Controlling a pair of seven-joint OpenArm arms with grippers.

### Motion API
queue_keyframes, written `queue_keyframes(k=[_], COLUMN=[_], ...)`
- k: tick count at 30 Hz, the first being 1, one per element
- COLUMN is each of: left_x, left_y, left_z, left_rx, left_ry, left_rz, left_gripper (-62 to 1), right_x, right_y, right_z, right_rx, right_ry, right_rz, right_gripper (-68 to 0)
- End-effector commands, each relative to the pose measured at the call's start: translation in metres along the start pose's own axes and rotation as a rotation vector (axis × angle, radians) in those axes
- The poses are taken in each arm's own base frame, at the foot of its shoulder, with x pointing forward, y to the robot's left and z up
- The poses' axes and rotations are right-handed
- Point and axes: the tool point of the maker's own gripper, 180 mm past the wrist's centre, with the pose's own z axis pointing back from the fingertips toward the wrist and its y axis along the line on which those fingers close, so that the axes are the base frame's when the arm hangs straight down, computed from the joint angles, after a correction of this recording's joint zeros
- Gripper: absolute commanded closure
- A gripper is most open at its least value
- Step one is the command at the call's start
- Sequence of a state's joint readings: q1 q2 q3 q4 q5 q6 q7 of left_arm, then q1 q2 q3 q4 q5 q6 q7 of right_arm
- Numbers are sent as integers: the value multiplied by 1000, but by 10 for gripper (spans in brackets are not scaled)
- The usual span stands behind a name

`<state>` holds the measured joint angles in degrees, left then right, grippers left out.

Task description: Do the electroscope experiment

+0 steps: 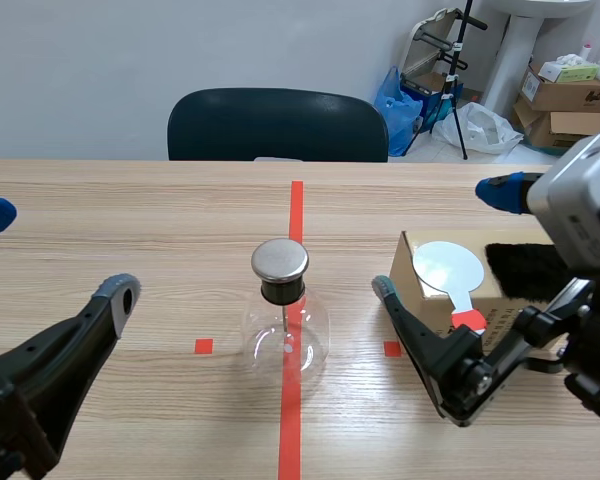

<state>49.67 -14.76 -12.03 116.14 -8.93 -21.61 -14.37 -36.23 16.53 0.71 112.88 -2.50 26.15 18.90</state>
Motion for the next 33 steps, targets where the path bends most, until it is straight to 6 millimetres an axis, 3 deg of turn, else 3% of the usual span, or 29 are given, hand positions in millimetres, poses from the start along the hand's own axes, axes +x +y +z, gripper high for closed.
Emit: queue_keyframes(k=[1,6,15,33], left_x=[8,8,8,5], left_y=[-3,-3,-3,-4], left_z=[-1,-1,-1,-2], left_rx=[-10,-10,-11,-17], left_ry=[-30,-29,-29,-14], left_rz=[7,6,6,-19], left_gripper=[-623,-623,-623,-623], right_x=[5,1,-16,-46], right_y=[-6,-24,-24,-18], right_z=[3,10,25,29], right_rx=[-14,-84,-149,-139], right_ry=[-19,-6,59,226], right_rz=[-21,-43,-130,-148], right_gripper=[-679,-679,-679,-679])
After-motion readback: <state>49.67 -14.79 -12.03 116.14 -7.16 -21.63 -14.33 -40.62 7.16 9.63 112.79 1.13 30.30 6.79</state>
